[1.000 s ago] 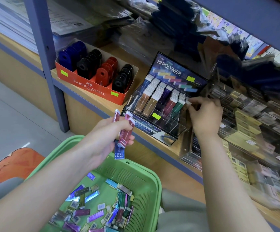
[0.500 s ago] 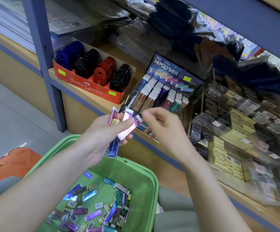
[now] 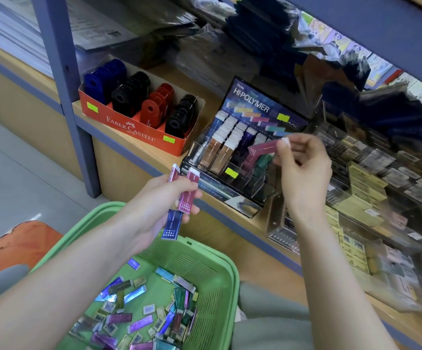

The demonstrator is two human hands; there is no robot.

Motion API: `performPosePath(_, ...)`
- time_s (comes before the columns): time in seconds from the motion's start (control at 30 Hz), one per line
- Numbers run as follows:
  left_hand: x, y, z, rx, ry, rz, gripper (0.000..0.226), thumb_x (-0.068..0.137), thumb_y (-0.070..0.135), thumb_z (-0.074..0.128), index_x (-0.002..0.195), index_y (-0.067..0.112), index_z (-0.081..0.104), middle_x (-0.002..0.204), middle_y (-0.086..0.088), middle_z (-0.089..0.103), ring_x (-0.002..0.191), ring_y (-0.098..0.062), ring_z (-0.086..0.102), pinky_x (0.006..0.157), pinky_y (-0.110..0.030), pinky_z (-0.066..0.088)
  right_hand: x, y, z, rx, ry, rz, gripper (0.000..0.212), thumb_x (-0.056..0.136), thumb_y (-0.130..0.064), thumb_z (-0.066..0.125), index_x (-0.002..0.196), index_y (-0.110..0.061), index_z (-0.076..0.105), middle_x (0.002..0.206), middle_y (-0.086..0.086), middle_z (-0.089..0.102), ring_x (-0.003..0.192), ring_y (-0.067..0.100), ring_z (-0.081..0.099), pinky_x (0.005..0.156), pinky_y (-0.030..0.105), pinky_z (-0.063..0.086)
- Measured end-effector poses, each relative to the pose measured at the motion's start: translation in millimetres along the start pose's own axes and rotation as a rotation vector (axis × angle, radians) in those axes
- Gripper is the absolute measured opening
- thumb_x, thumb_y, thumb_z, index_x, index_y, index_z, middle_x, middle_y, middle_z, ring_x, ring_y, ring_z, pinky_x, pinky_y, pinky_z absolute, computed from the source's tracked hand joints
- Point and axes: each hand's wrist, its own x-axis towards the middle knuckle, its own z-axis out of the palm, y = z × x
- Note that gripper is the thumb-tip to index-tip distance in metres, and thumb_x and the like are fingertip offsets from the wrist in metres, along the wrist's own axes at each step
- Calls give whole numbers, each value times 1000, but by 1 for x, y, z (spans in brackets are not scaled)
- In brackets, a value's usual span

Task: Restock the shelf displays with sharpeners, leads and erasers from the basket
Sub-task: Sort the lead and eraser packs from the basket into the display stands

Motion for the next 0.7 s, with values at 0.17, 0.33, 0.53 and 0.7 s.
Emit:
performPosePath(0.17, 3, -2, -1, -20, -7, -19, 1, 92, 11, 54, 93, 11, 55, 60, 1, 69, 48, -10, 59, 37, -20, 43, 11, 17, 3, -174, -48, -108, 5, 93, -15, 59, 94, -20, 58, 89, -5, 63, 78, 0, 58, 73, 8, 46)
performPosePath(0.33, 4, -1, -1, -19, -16, -16, 3, 92, 10, 53, 94, 11, 55, 63, 1, 70, 48, -10, 60, 39, -21, 45, 19, 22, 9, -288, -152, -193, 11, 91, -10, 62, 100, -15, 64, 92, -1, 61, 77, -5, 53, 69, 0, 38)
performPosePath(0.53, -2, -1, -2, 29, -29, 14, 13, 91, 9, 58, 104, 9, 60, 83, -5, 69, 56, -6, 64, 47, -17, 49, 24, 30, 16, -388, -244, -215, 20, 83, -3, 70, 101, -12, 67, 96, -1, 56, 74, -2, 52, 68, -2, 40)
performPosePath(0.7, -2, -1, -1, 63, -21, 46, 15, 88, 11, 62, 104, 10, 62, 83, -3, 73, 59, -7, 66, 45, -16, 47, 23, 27, 19, -471, -220, -206, 20, 84, -9, 71, 103, -14, 69, 98, -5, 54, 73, 3, 52, 71, 9, 45)
